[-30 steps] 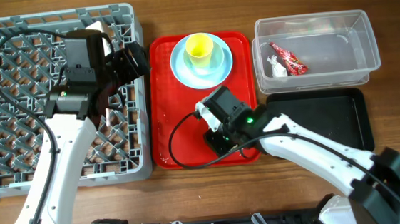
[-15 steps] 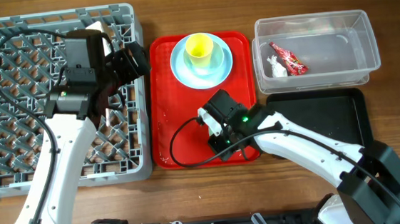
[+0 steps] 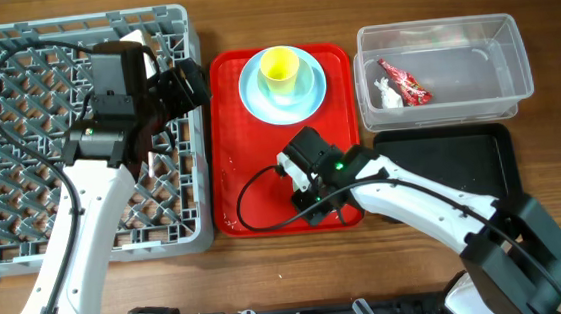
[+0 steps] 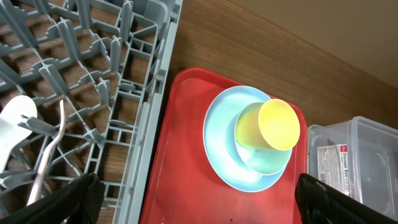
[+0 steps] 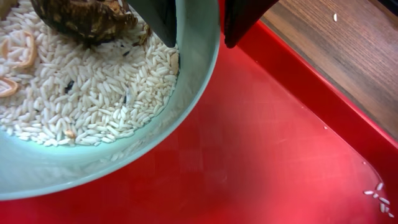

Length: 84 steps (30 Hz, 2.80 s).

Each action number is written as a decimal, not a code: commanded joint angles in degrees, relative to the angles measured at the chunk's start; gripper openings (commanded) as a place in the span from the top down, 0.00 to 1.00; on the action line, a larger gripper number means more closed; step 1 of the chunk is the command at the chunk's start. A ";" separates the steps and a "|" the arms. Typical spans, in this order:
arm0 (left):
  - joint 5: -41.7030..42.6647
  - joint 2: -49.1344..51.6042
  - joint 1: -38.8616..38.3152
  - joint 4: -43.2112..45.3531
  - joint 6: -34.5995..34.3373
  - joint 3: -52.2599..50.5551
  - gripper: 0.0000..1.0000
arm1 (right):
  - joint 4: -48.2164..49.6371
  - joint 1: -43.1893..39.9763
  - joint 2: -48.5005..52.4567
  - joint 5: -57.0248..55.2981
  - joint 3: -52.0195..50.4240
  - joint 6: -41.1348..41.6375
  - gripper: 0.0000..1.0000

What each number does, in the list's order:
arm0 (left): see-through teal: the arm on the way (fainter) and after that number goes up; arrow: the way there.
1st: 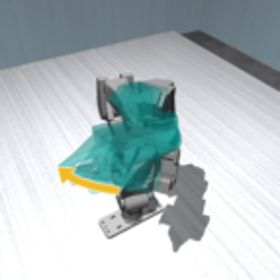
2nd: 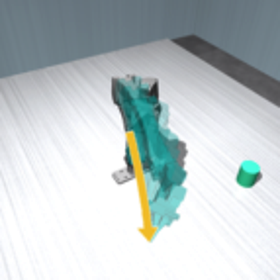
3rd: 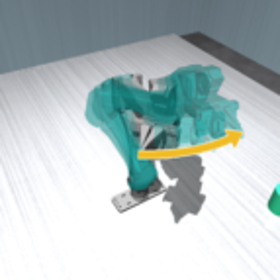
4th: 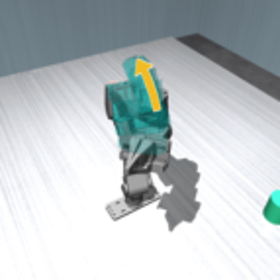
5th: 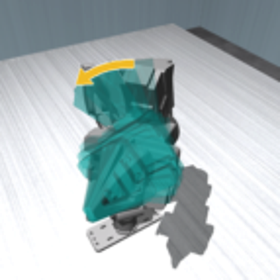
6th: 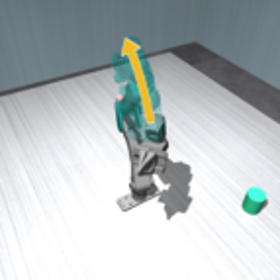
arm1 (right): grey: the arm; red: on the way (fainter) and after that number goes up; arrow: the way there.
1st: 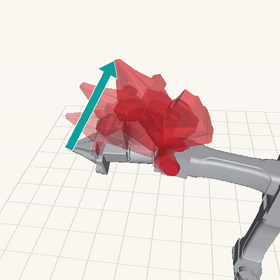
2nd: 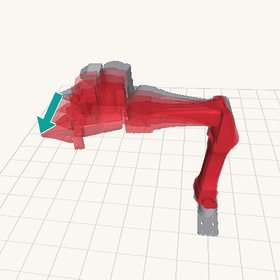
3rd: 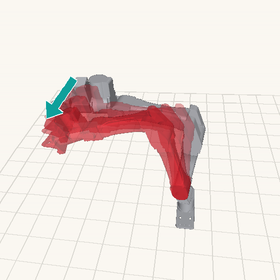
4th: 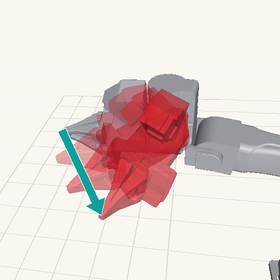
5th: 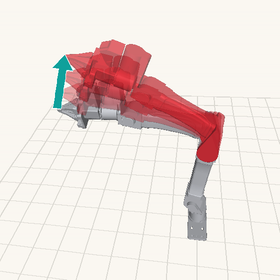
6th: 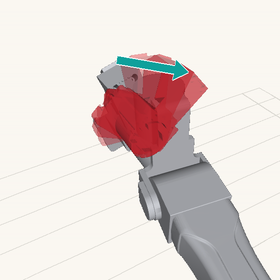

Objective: Sort waste into correct bins and load items into the dishwasher rack
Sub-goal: 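Move the right gripper to the green rice bowl and grasp its rim, then lift the rice bowl and carry it over the black tray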

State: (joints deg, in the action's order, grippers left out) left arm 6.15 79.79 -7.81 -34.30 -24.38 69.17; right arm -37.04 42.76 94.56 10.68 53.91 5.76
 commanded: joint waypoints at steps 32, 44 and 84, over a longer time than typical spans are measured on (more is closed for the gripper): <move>0.85 -0.61 0.07 0.22 -0.50 -0.15 0.00 | -8.61 -1.01 -5.33 -14.95 11.32 6.27 0.96; 0.85 -0.61 0.07 0.22 -0.50 -0.15 0.00 | -16.41 -7.98 -9.90 -11.76 17.14 16.87 0.96; 0.85 -0.61 0.07 0.22 -0.50 -0.15 0.00 | -32.63 -51.95 -13.20 30.12 16.76 -9.84 0.96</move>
State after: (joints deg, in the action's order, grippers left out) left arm 6.15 79.79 -7.81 -34.30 -24.38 69.17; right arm -68.58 -6.17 82.59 36.01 69.80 1.87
